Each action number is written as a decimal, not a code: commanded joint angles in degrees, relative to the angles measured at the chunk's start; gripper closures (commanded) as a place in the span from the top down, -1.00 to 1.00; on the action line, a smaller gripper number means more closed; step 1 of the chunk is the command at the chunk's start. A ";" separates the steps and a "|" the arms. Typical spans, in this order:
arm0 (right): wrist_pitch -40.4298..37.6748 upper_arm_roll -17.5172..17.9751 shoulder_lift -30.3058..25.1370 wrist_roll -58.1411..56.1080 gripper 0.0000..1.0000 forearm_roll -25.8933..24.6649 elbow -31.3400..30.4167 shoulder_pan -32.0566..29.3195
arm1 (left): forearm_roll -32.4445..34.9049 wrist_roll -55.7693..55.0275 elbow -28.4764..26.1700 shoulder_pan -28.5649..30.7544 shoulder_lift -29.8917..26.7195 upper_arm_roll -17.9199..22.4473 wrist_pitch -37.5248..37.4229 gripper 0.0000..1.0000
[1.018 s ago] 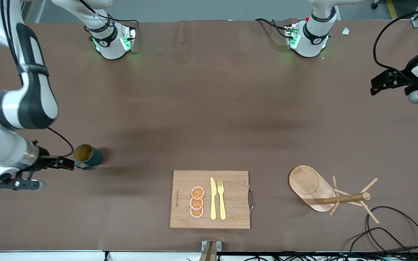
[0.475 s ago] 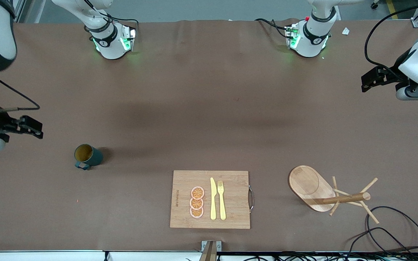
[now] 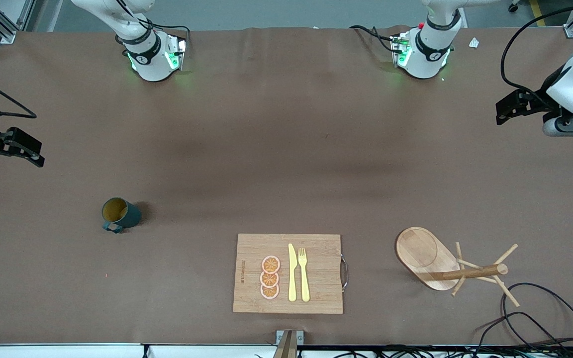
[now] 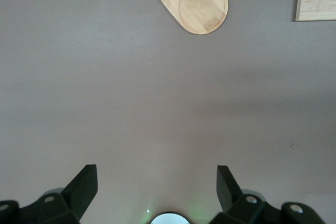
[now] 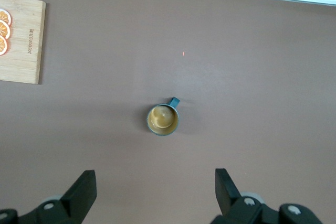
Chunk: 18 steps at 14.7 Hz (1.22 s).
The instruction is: Transfer cup from left to right arm and place
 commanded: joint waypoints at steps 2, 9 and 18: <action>0.59 -7.55 -3.89 0.41 1.00 1.27 -3.97 5.73 | -0.23 2.16 0.63 0.00 -0.88 -0.08 -2.25 1.00; 0.15 -7.65 -4.51 0.41 1.00 1.53 -4.23 4.69 | -0.15 2.25 2.21 0.17 0.61 -0.08 -2.87 1.00; -2.56 -7.83 -4.43 1.11 1.00 6.09 -4.41 3.90 | -0.06 2.16 2.39 0.08 0.78 -0.08 -2.87 1.00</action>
